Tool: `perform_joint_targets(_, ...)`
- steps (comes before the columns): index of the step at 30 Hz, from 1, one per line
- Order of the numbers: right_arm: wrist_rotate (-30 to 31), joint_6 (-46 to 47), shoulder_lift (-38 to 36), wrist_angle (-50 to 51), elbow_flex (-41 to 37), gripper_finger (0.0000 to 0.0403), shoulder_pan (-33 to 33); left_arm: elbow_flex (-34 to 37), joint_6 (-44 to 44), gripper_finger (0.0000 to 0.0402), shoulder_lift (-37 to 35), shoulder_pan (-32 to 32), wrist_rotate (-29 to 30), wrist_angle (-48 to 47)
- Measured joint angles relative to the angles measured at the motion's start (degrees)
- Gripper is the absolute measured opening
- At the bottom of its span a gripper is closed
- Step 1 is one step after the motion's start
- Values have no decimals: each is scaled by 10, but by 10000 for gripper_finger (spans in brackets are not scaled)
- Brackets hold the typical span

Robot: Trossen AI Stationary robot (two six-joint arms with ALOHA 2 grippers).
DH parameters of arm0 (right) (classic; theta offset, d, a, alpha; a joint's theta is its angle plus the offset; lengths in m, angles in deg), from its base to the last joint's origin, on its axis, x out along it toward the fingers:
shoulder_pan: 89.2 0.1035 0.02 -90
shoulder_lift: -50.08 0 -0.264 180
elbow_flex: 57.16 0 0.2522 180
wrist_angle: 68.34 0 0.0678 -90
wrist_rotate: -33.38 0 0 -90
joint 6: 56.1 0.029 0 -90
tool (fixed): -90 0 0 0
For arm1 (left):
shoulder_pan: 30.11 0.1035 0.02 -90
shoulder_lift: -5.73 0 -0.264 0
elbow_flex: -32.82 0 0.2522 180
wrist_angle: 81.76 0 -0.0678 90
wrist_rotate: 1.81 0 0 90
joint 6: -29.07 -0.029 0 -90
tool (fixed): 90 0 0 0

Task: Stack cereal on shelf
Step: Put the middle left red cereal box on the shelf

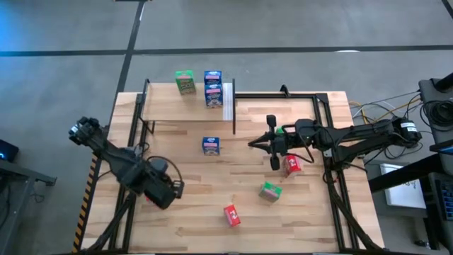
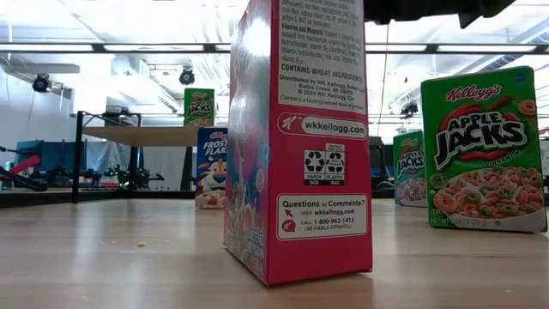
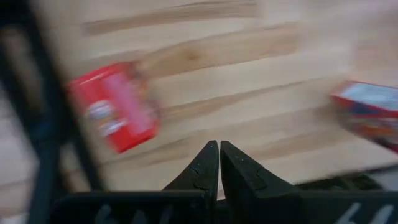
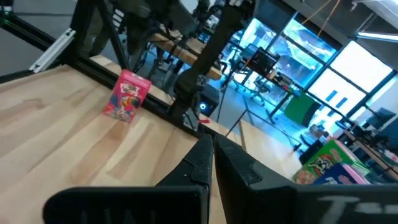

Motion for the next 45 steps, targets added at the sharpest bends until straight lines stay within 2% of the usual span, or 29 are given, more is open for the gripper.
perform_joint_targets(8,0,15,0,0,0,9,-7,-6,137,2,14,-81,9,-37)
perform_joint_targets(11,0,15,0,3,0,9,-7,0,175,19,14,-91,18,-38)
perform_joint_targets(15,0,17,0,4,0,9,-7,20,185,68,14,-93,18,-38)
perform_joint_targets(23,0,20,0,6,0,9,-7,67,193,213,14,-93,13,-38)
perform_joint_targets(27,0,20,0,6,0,9,-7,90,193,256,13,-92,13,-35)
perform_joint_targets(31,0,20,0,7,0,9,-7,112,193,263,13,-92,12,-33)
perform_joint_targets(45,0,19,0,7,0,9,-7,184,194,239,13,-92,2,2)
